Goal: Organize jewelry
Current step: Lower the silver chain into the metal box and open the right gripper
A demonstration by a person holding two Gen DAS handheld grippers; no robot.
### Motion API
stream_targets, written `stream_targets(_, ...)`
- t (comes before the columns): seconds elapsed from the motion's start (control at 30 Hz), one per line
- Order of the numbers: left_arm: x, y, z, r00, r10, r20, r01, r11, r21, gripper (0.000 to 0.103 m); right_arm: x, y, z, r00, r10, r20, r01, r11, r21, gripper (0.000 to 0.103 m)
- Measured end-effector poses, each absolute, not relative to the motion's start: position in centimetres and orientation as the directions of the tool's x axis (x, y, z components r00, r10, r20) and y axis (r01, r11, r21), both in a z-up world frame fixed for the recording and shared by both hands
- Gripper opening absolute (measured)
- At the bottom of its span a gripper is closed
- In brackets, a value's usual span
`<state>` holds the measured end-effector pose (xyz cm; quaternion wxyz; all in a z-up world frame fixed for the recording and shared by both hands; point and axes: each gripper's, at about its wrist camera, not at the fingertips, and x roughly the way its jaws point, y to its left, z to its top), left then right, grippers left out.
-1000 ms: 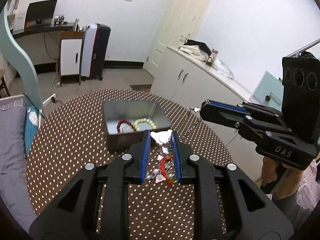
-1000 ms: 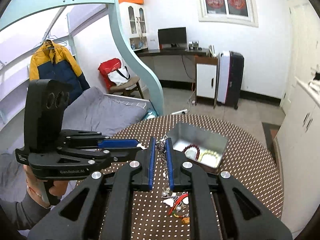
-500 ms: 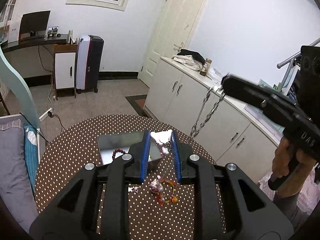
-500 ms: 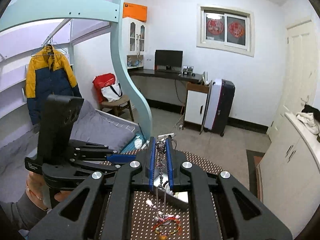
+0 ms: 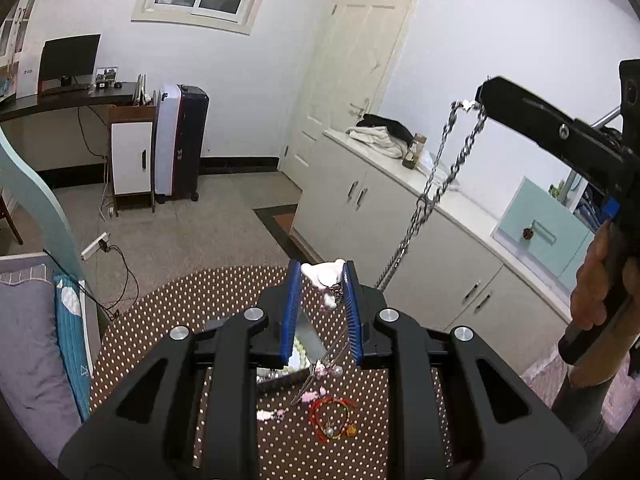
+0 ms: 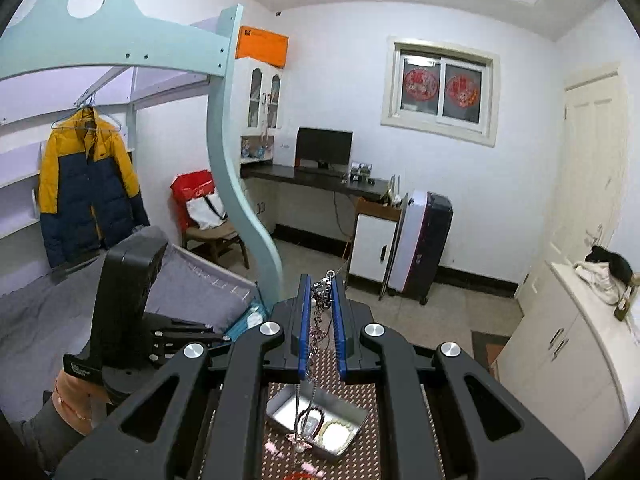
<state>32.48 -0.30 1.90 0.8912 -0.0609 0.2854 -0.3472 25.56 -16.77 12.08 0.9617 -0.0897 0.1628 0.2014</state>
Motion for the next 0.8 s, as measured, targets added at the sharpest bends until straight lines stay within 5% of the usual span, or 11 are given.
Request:
stream_targets(0.53,36.8,-1.4,5.6,0.619,-0.629,-0.47,0.561,0.773,-0.295,0.021,29.6,-16.9,18.7,0.906,0.303,-0.296,-0.352,0.927,-0.127,0.008)
stream_targets(0.8,38.2,-1.7,3.1,0.595,-0.612,-0.521,0.543,0.784,-0.301,0.021,31.0,-16.9,16.2,0.883,0.298,-0.363,-0.364,0.922,-0.129,0.008)
